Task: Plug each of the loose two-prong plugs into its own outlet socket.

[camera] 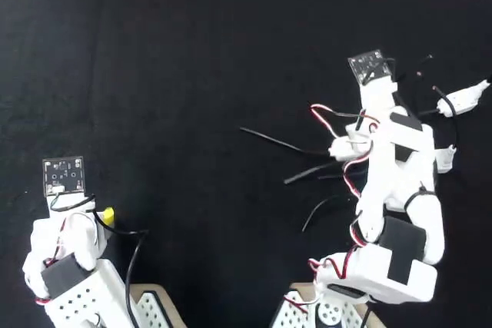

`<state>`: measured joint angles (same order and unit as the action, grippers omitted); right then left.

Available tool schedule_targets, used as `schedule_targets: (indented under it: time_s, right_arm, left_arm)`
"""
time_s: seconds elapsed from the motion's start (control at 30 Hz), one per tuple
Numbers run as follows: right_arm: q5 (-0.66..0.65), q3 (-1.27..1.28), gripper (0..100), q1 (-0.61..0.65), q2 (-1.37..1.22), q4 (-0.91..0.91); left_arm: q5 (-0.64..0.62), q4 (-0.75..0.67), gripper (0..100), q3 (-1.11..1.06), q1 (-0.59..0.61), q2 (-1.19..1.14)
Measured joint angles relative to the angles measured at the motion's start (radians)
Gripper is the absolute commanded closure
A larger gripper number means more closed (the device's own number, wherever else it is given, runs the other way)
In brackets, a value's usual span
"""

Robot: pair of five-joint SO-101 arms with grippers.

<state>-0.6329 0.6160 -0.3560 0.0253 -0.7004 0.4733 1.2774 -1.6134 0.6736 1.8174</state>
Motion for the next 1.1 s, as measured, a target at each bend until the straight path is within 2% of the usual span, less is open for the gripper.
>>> schedule_targets:
  time_s: [0.13, 0.27, 0.4, 0.5, 0.57, 0.63, 0.67, 0.77, 0.93, 1.1]
  right_arm:
    - [0.032, 0.000, 60.1, 0.038, 0.012, -0.075]
    - [0.109, 0.000, 57.5, 0.166, 0.118, -0.238]
    - [0.215, -0.002, 61.5, 0.356, 0.327, -0.390]
    - [0.301, -0.051, 69.8, 0.525, 0.531, -0.489]
    - [0.334, -0.120, 79.9, 0.634, 0.669, -0.566]
    - [0.348, -0.203, 95.7, 0.709, 0.799, -0.643]
    - [0.353, -0.241, 99.4, 0.729, 0.864, -0.681]
    - [0.358, -0.308, 90.2, 0.747, 1.046, -0.752]
    - [0.358, -0.249, 92.1, 0.753, 1.283, -0.792]
    - [0.269, -0.025, 92.0, 0.729, 1.522, -0.770]
  left_arm:
    - [0.000, 0.000, 69, 0.000, 0.000, 0.000]
    - [0.000, 0.000, 69, 0.000, 0.000, 0.000]
    - [0.000, 0.000, 69, 0.000, 0.000, 0.000]
    - [0.000, 0.000, 69, -0.008, 0.000, 0.000]
    - [0.000, 0.000, 69, -0.009, 0.000, 0.000]
    - [0.000, 0.000, 70, -0.009, 0.000, 0.000]
    - [0.000, 0.000, 71, -0.009, 0.000, 0.000]
    - [-0.008, 0.000, 79, -0.020, 0.000, 0.002]
    - [-0.040, 0.000, 96, -0.020, 0.000, 0.000]
    - [-0.044, 0.000, 97, -0.020, 0.000, 0.000]
